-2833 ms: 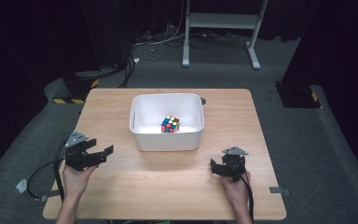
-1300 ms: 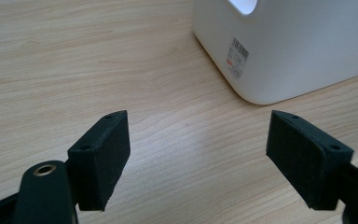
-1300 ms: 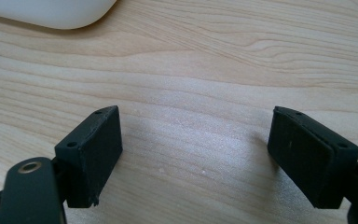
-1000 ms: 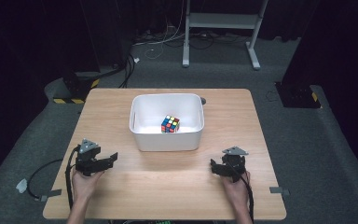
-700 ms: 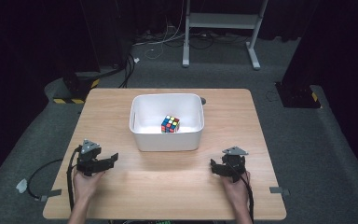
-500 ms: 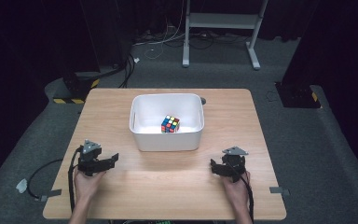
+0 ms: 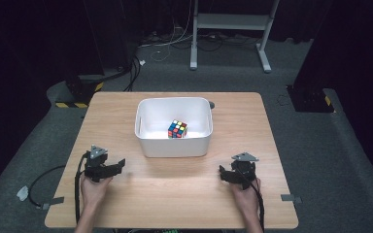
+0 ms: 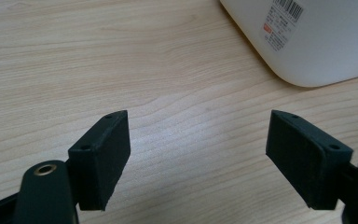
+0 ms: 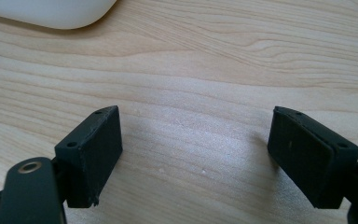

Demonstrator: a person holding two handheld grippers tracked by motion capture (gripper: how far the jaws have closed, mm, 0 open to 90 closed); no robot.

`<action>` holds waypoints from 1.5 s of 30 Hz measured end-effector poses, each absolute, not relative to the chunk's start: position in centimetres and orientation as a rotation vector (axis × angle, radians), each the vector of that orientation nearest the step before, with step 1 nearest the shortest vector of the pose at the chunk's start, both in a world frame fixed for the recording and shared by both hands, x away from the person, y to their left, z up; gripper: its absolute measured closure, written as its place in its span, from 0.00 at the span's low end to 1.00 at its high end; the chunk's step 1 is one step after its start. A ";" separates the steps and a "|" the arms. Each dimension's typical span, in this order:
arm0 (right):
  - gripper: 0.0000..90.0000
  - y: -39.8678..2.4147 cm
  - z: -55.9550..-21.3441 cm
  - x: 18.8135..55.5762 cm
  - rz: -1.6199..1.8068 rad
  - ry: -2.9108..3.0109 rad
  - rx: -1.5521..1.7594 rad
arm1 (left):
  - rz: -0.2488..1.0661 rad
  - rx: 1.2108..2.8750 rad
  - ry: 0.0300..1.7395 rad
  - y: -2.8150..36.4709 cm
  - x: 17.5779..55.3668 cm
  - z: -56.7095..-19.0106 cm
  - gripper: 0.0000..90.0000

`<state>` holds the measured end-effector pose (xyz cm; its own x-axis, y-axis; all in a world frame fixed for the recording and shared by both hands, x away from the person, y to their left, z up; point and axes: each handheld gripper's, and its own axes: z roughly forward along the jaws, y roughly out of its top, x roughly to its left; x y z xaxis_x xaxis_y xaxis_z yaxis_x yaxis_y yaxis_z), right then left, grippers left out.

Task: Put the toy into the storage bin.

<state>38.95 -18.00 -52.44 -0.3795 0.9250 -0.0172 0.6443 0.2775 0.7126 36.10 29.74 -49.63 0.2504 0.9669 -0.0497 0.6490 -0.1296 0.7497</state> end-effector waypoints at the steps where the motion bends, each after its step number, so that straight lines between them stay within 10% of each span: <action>1: 0.19 -18.0 -52.4 39.0 0.875 2.122 1.412 | 0.611 1.863 1.474 29.7 36.1 -49.7 0.25; 45: 0.19 -18.0 -52.4 39.0 0.875 2.122 1.411 | 0.685 1.900 1.511 28.9 37.5 -52.4 0.24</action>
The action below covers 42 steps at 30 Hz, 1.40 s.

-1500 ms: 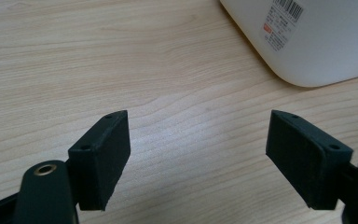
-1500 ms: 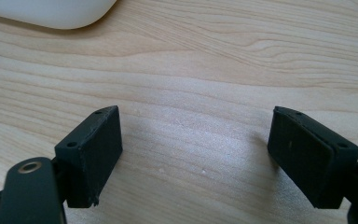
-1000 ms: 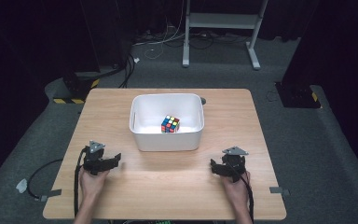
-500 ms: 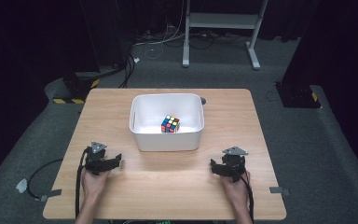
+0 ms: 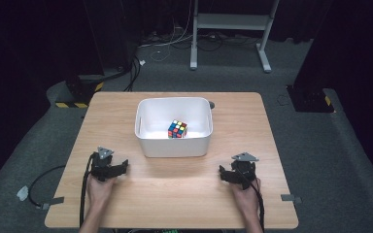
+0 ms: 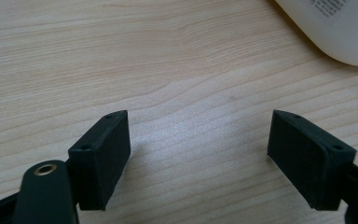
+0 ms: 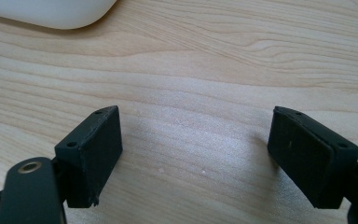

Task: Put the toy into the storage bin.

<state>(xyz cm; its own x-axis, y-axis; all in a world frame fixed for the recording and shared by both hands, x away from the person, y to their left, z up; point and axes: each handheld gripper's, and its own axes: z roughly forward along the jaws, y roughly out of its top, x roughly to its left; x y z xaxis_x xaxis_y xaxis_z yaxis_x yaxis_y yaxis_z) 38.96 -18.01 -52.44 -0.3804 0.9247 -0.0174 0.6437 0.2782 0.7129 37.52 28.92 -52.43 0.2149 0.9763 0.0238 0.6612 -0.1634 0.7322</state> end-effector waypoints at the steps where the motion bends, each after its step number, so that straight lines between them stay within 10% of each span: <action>1: 0.19 -18.0 -52.4 39.0 0.875 2.122 1.410 | 0.691 1.905 1.509 28.9 37.5 -52.4 0.23; 42: 0.19 -18.0 -52.4 38.9 0.875 2.122 1.411 | 0.668 1.883 1.518 29.0 37.9 -52.8 0.21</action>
